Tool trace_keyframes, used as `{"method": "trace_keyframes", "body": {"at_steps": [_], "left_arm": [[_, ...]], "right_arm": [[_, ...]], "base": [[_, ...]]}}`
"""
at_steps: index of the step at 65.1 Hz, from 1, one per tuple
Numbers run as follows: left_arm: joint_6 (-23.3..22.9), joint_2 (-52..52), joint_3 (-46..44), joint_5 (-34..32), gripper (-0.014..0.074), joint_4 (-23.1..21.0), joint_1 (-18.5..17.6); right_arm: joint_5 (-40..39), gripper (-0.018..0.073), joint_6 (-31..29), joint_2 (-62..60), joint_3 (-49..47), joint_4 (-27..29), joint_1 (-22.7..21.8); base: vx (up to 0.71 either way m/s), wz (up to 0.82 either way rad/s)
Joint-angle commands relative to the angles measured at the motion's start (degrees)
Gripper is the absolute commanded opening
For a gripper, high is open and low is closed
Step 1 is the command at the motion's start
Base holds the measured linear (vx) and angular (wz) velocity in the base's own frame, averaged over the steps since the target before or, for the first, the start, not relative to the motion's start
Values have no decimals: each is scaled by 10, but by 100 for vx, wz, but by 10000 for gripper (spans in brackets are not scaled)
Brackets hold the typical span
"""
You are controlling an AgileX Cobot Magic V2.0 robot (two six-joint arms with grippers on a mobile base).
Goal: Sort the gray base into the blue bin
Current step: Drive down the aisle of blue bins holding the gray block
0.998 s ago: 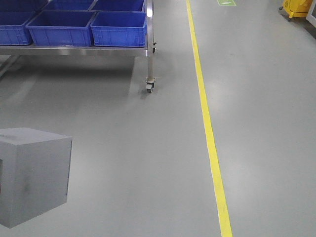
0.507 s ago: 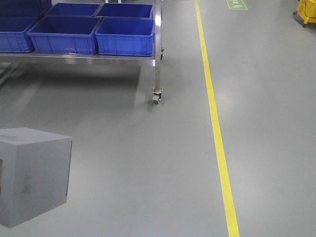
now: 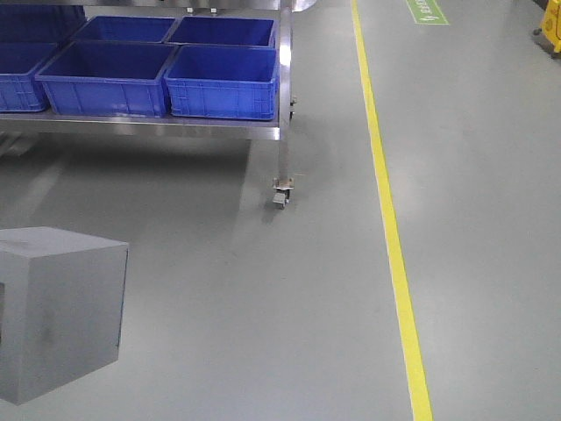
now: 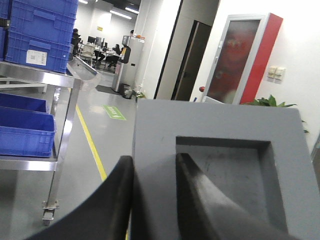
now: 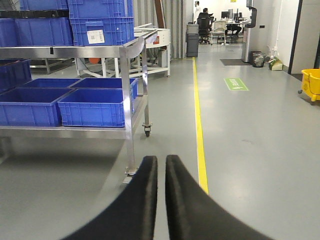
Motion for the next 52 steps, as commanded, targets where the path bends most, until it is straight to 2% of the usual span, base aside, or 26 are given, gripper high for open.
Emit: {"method": "trace_keyframes", "body": {"at_steps": [1,22,52], "left_arm": [[-2,8,-18,-64,4,-5,-3],[-2,8,-18,-64,4,-5,-3],[-2,8,-18,-64,4,-5,-3]], "right_arm": [[-45,-4,-4,-4,-2,-4,0],[-45,-4,-4,-4,-2,-4,0],[-45,-4,-4,-4,-2,-4,0]], "base": [[32,10],[30,31],[26,69]]}}
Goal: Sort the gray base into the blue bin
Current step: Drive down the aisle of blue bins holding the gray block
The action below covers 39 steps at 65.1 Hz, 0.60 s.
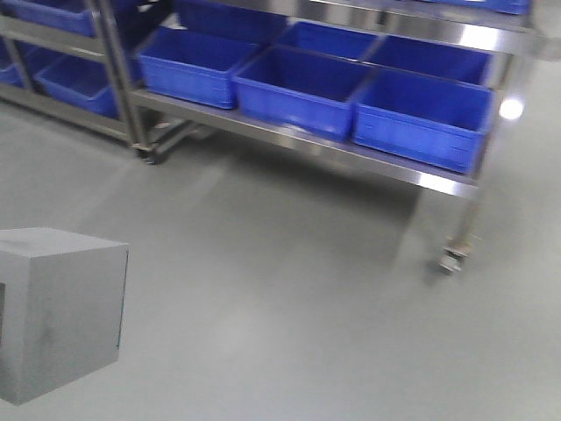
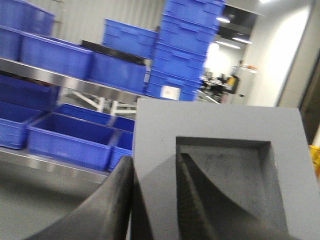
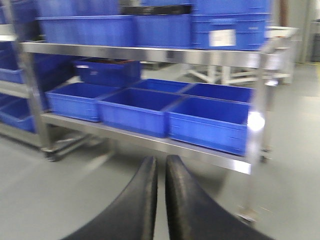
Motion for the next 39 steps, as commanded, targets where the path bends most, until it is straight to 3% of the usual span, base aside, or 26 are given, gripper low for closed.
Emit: {"method": "trace_keyframes", "body": {"at_steps": [1,39], "left_arm": [[-2,7,-18,-64,4,-5,-3],[-2,7,-18,-64,4,-5,-3]], "right_arm": [[-45,-4,-4,-4,-2,-4,0],[-45,-4,-4,-4,-2,-4,0]], "base": [[25,72],[29,57]]}}
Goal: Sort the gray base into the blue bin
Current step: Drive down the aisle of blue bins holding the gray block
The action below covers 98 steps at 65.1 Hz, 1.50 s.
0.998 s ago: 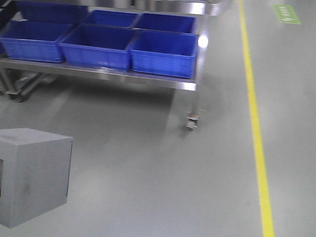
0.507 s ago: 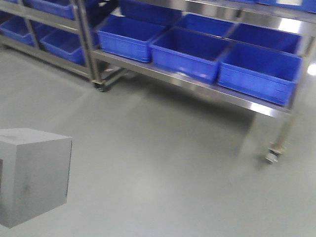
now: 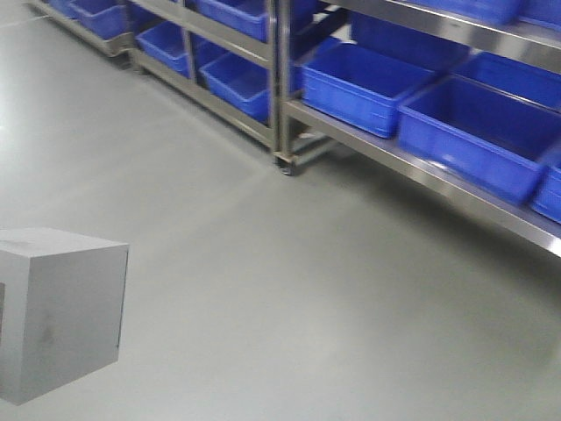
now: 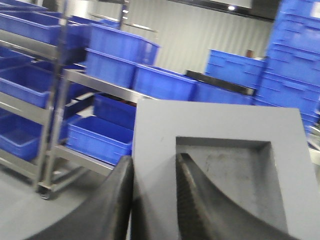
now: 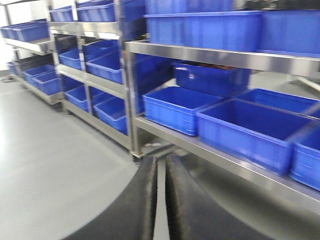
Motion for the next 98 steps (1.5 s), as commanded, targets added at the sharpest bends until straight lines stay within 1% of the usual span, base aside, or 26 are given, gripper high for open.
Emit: {"method": "trace_keyframes", "body": {"at_steps": [1,61,98], "left_arm": [[-2,7,-18,-64,4,-5,-3],[-2,7,-18,-64,4,-5,-3],[-2,7,-18,-64,4,-5,-3]], "right_arm": [[-45,-4,-4,-4,-2,-4,0],[-45,-4,-4,-4,-2,-4,0],[-45,-4,-4,-4,-2,-4,0]], "base": [[33,43],[39,42],[49,15]]}}
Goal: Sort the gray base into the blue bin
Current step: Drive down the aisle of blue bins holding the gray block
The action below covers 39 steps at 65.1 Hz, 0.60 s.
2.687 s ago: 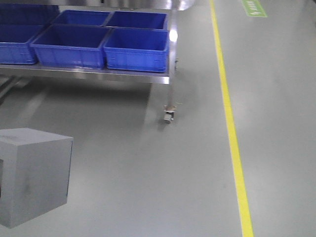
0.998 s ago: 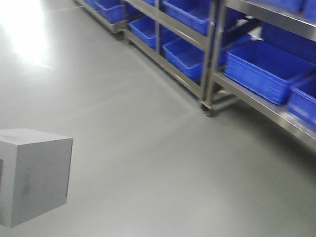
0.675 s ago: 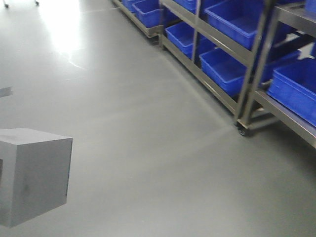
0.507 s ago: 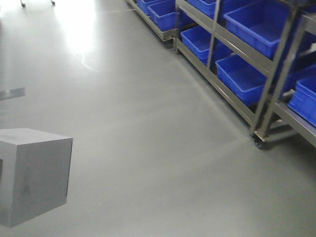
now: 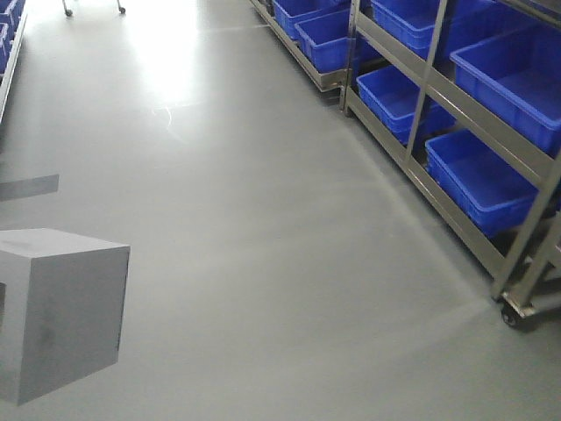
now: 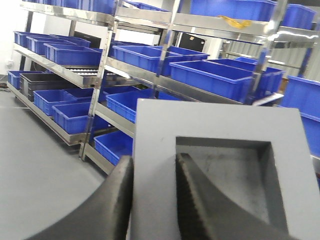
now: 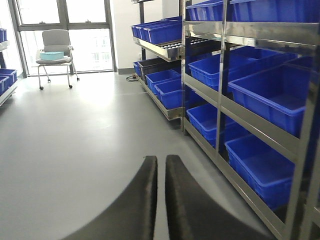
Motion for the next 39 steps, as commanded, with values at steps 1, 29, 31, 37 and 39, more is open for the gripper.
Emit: {"method": "trace_keyframes", "body": {"at_steps": [1,29,31,37,39], "left_arm": [[-3,7,-18,-64,4,-5,-3],[-3,7,-18,-64,4,-5,-3],[-3,7,-18,-64,4,-5,-3],[-3,7,-18,-64,4,-5,-3],[-3,7,-18,-64,4,-5,-3]], "right_arm": [[-45,-4,-4,-4,-2,-4,0],[-45,-4,-4,-4,-2,-4,0],[-45,-4,-4,-4,-2,-4,0],[-45,-4,-4,-4,-2,-4,0],[-45,-4,-4,-4,-2,-4,0]], "base": [[47,11],[46,20],[46,26],[45,25],[45,24]]}}
